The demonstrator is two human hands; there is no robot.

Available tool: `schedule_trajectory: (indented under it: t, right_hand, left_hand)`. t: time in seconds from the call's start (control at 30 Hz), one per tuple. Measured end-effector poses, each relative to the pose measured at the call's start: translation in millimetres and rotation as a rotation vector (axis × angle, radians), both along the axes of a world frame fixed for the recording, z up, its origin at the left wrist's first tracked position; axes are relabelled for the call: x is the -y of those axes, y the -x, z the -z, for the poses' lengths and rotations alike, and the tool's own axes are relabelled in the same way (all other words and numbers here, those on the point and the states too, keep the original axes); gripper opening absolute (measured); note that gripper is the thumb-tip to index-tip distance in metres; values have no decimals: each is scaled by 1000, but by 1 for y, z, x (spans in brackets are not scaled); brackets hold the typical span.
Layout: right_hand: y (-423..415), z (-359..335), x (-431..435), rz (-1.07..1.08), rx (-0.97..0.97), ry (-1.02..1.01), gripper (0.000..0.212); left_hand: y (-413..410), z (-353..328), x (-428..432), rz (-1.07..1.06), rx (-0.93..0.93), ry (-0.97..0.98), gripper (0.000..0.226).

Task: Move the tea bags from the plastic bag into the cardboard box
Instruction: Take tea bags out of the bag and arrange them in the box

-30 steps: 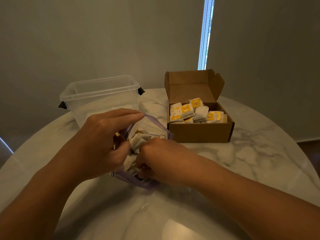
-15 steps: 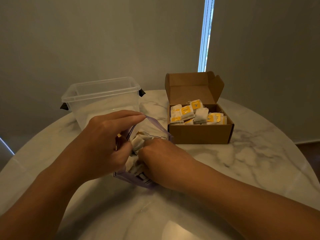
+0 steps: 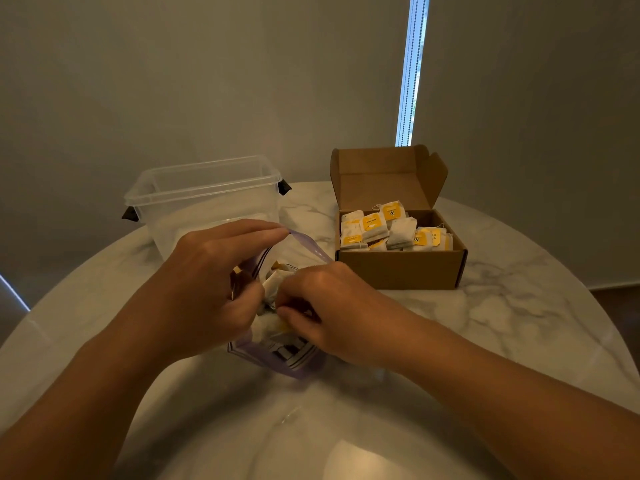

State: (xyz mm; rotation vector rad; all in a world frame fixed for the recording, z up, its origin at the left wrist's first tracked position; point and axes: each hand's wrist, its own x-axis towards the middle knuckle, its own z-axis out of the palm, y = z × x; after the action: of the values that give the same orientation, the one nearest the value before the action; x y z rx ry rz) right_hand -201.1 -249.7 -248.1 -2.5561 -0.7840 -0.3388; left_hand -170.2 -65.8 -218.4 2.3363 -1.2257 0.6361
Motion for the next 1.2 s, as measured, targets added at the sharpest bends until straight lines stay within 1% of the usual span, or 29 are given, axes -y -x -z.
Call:
schedule_trajectory:
  t: [0.07, 0.13, 0.17, 0.23, 0.3, 0.43, 0.53, 0.6, 0.7, 0.8, 0.87, 0.93, 1.1, 1.2]
  right_hand:
    - [-3, 5, -4, -18, 34, 46, 17]
    - [-4, 9, -9, -41, 26, 152, 26]
    - [-3, 9, -11, -59, 41, 173, 28]
    - [-1, 10, -12, -102, 96, 141, 27]
    - [-3, 11, -10, -127, 100, 100, 23]
    - [-3, 11, -4, -127, -5, 33, 22]
    - [0, 5, 4, -140, -77, 22, 22]
    - [5, -7, 11, -144, -91, 4, 22]
    - [11, -33, 32, -113, -150, -91, 22]
    - [13, -58, 62, -57, -186, -238, 19]
    - [11, -71, 84, -7, -169, -315, 16]
    - [2, -78, 106, 84, -126, -350, 15]
    - [-48, -74, 157, 427, 33, -300, 17]
    - [-78, -60, 175, 565, 120, -252, 17]
  left_hand:
    - [0, 0, 0, -2, 5, -6, 57]
    - [0, 1, 1, -7, 13, -10, 56]
    - [-1, 1, 1, -10, 13, -7, 56]
    - [-1, 2, 1, -12, 16, -4, 55]
    - [-1, 2, 1, -11, 21, -7, 55]
    - [-3, 3, 0, 3, 19, 15, 52]
    - [-4, 3, 0, 28, 17, 13, 57]
    - [-4, 3, 0, 32, 20, 11, 56]
    - [-5, 3, 0, 28, 20, 11, 55]
    - [-7, 5, -1, 16, 17, 17, 49]
    - [-7, 6, -2, 16, 26, 16, 50]
    - [-7, 5, -1, 28, 26, 11, 53]
    - [-9, 5, -2, 62, 13, 29, 54]
    - [-10, 7, -3, 100, 26, 65, 54]
